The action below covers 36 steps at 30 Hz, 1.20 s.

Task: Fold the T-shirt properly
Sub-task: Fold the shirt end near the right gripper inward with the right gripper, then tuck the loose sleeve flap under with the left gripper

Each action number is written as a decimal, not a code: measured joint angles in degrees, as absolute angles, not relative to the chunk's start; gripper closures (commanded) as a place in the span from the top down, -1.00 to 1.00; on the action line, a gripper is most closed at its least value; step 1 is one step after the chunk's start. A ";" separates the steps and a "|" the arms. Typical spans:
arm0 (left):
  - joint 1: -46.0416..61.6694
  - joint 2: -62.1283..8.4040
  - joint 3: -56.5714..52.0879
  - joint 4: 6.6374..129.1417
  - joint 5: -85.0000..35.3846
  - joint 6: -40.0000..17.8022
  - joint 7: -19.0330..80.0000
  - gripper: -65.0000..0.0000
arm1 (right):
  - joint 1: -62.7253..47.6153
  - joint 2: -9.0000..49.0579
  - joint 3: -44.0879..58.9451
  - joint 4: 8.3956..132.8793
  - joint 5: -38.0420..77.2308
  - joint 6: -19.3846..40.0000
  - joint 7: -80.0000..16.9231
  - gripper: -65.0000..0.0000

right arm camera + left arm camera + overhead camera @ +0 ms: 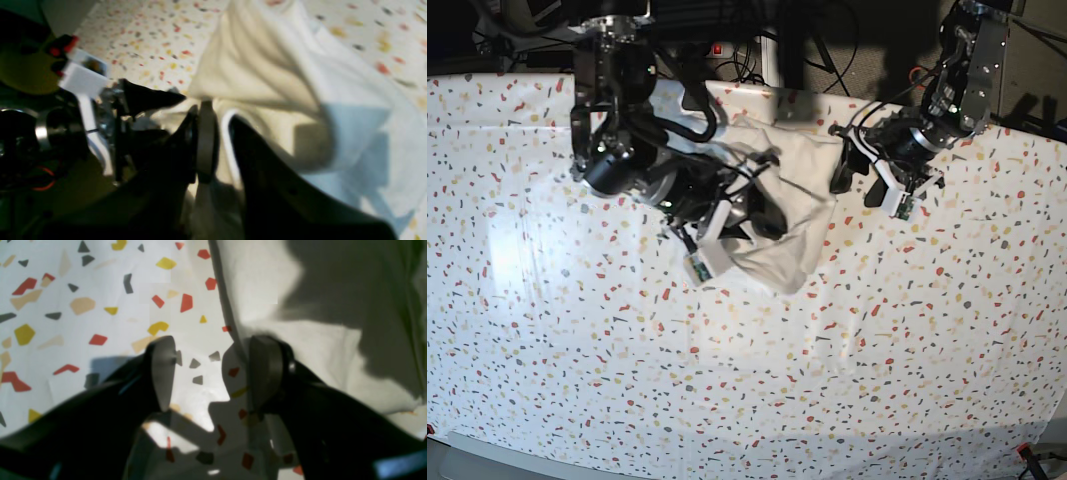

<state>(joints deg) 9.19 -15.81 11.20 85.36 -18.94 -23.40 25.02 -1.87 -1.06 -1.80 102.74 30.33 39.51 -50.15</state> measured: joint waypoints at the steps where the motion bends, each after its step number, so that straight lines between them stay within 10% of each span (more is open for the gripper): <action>1: 9.19 -15.81 11.20 85.36 -18.94 -23.40 25.02 0.06 | -1.61 -1.91 -2.76 101.97 29.34 39.51 -49.98 -1.00; 3: 9.19 -15.81 11.20 85.36 -18.96 -23.40 25.04 0.06 | -1.43 -2.96 -4.51 100.16 28.16 39.51 -49.87 -1.00; 8: 9.19 -15.81 11.20 85.36 -18.94 -23.40 25.06 0.06 | -1.48 -4.01 -6.28 98.28 28.47 39.51 -45.43 0.05; 19: 8.88 -18.37 11.35 85.38 -19.11 -24.21 25.63 0.06 | 2.55 -4.95 -6.35 98.30 52.84 39.48 -53.78 0.06; 36: 13.26 -26.13 11.66 110.19 -21.12 -13.43 33.78 0.06 | 7.07 0.73 17.61 98.35 47.79 39.51 -59.24 0.05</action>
<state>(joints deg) 13.26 -26.13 11.66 110.19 -21.12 -13.43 33.78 7.07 0.73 17.61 98.35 47.79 39.51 -59.24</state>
